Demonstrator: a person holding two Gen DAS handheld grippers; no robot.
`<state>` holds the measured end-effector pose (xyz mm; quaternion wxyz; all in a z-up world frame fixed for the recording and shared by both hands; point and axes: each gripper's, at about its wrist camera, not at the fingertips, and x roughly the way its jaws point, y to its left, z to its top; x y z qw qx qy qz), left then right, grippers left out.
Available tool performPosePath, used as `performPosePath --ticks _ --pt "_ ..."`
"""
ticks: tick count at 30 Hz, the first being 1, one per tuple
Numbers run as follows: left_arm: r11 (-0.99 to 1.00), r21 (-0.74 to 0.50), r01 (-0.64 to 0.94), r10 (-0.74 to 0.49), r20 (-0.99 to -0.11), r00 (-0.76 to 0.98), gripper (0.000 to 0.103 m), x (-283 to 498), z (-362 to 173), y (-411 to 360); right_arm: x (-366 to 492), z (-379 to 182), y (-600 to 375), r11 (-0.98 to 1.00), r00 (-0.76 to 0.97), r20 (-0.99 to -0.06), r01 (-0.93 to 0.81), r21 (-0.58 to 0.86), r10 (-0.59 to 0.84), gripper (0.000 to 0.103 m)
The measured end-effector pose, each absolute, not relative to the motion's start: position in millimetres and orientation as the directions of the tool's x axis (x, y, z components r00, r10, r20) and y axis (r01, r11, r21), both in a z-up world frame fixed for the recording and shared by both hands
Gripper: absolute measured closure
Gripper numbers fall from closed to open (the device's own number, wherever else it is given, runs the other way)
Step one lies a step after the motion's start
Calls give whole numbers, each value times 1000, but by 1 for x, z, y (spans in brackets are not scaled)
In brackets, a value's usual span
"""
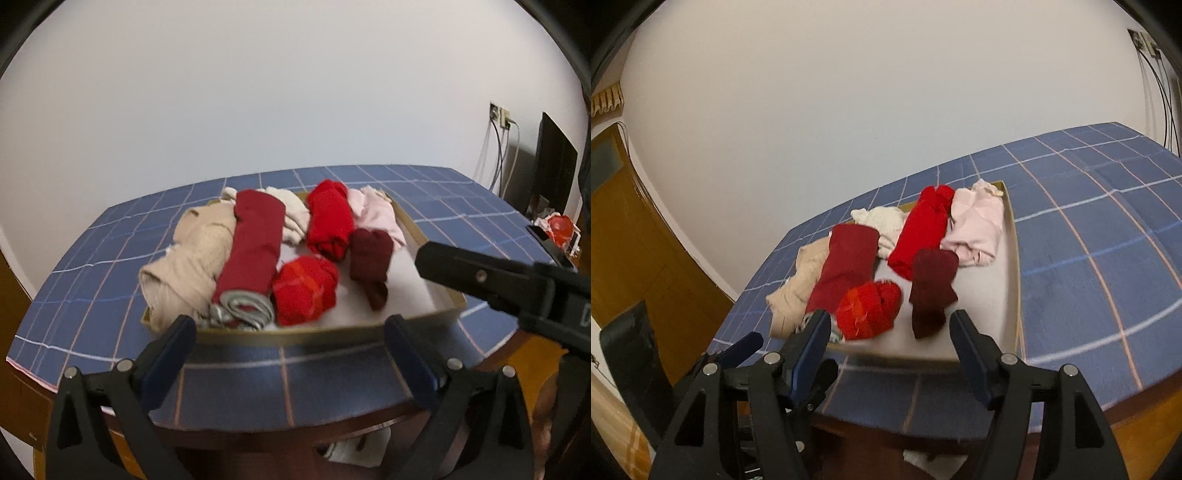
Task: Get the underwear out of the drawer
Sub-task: 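Move both open tools back down into the drawer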
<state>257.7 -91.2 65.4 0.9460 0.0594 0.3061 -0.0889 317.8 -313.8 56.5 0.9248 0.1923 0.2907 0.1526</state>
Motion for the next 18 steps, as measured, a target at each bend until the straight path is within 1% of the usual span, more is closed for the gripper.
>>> performPosePath --ticks 9,18 --pt "968 73 239 -144 -620 771 0 225 49 -93 280 45 -311 889 753 -518 -193 415 405 34" --pt "951 96 295 -156 -673 723 0 189 26 -91 249 14 -310 895 683 -599 -195 402 418 34"
